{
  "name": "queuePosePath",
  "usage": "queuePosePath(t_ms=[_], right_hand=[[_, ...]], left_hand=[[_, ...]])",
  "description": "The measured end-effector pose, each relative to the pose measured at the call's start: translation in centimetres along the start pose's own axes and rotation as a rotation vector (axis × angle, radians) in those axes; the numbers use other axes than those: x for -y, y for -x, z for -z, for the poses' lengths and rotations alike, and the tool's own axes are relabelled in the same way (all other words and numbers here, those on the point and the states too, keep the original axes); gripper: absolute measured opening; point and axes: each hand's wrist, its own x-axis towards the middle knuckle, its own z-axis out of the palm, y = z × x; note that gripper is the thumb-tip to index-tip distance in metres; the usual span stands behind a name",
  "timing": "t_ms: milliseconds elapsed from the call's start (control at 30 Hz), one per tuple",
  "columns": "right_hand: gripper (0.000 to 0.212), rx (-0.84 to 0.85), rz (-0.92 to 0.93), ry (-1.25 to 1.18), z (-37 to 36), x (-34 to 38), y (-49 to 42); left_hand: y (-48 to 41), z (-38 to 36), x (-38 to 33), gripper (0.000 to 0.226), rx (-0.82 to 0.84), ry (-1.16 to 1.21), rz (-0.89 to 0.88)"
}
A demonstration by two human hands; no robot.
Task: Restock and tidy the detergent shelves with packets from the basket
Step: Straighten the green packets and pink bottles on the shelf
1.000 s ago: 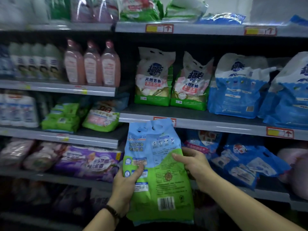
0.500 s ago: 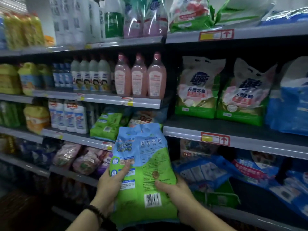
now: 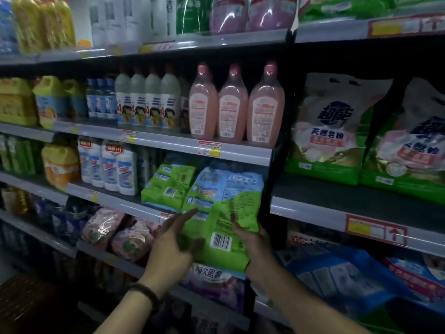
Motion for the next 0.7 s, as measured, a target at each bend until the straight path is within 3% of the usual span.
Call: queuePosePath(t_ms=[167,233,300,400,500,533,633,700], right_hand=[[0.031,-0.042,0.075,-0.013,-1.7,2.1,-5.8],[0.042,-0.055,0.14,0.025,-2.5,2.8,-8.0],[0.055,-0.069,0.16,0.043,-3.4,3.1,-9.8],[0.056,-0.098,0.191,0.067,-3.6,2.9,-12.9],[0.096,-0.098,0.266,0.242,-1.9,1.3,-16.6],[0.094,-0.09,0.299,0.341,-1.6,1.3,-16.6],[0.053,-0.119,0.391,0.604,-1.8,1.3,-15.1],[0.052,-0.2,0.41,0.792,-2.0,0.7,-14.3]], left_hand=[[-2.3,-1.9,1.1,0.07,0.013,-0.174,-0.183],[-4.1,-3.0,0.9,0.072,0.064,-0.205,-0.243],[-6.1,-3.8,0.5,0.077,0.138,-0.148,-0.243],[-9.0,-5.3,1.3,0.088,0.192,-0.223,-0.207],[-10.1,-6.9,3.2,0.09,0.267,-0.281,-0.155],[-10.0,-7.4,3.9,0.091,0.28,-0.276,-0.152],[-9.5,-7.7,4.9,0.09,0.288,-0.325,-0.165],[-9.2,-7.6,4.6,0.087,0.314,-0.364,-0.129]])
